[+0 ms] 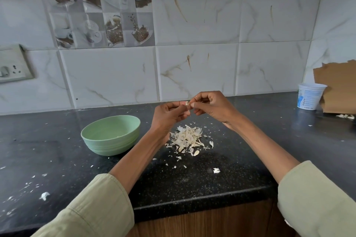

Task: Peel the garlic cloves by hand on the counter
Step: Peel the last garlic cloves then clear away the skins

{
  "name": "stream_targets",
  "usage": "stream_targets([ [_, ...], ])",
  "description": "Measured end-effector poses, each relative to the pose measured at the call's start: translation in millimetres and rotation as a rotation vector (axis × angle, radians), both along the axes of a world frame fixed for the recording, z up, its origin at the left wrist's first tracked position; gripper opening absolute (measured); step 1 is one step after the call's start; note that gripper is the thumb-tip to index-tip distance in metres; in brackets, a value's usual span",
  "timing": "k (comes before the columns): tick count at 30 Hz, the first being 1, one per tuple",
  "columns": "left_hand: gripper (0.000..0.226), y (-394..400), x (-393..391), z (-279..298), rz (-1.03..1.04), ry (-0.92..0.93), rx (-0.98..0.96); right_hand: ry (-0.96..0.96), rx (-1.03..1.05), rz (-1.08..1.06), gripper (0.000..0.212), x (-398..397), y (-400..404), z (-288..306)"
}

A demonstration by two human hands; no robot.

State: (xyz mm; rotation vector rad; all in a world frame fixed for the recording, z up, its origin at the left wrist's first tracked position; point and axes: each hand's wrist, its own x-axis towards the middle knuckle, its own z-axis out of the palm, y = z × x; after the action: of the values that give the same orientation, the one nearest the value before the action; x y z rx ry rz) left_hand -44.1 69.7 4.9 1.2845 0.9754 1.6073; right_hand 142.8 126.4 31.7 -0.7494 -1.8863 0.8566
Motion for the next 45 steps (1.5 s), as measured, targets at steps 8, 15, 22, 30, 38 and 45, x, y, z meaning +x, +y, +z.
stream_targets([
  [8,0.025,0,-3,-1,0.045,0.055,0.039,-0.016,0.042,-0.018,0.018,-1,-5,1],
  [15,0.03,1,-5,-3,0.018,0.099,0.078,0.019,0.018,0.018,0.014,1,-5,2],
  [22,0.031,2,0,-3,-0.091,-0.034,0.039,-0.016,0.092,0.051,0.006,-2,-2,2],
  [30,0.025,8,-6,-2,-0.165,-0.191,-0.004,-0.139,0.156,0.05,0.007,-1,-6,2],
  [38,0.021,12,-9,-3,-0.117,-0.166,-0.048,-0.31,0.235,-0.055,0.034,2,-9,3],
  [45,0.028,16,-9,-7,-0.062,-0.102,-0.044,-0.42,0.312,-0.073,0.017,6,-3,-2],
])
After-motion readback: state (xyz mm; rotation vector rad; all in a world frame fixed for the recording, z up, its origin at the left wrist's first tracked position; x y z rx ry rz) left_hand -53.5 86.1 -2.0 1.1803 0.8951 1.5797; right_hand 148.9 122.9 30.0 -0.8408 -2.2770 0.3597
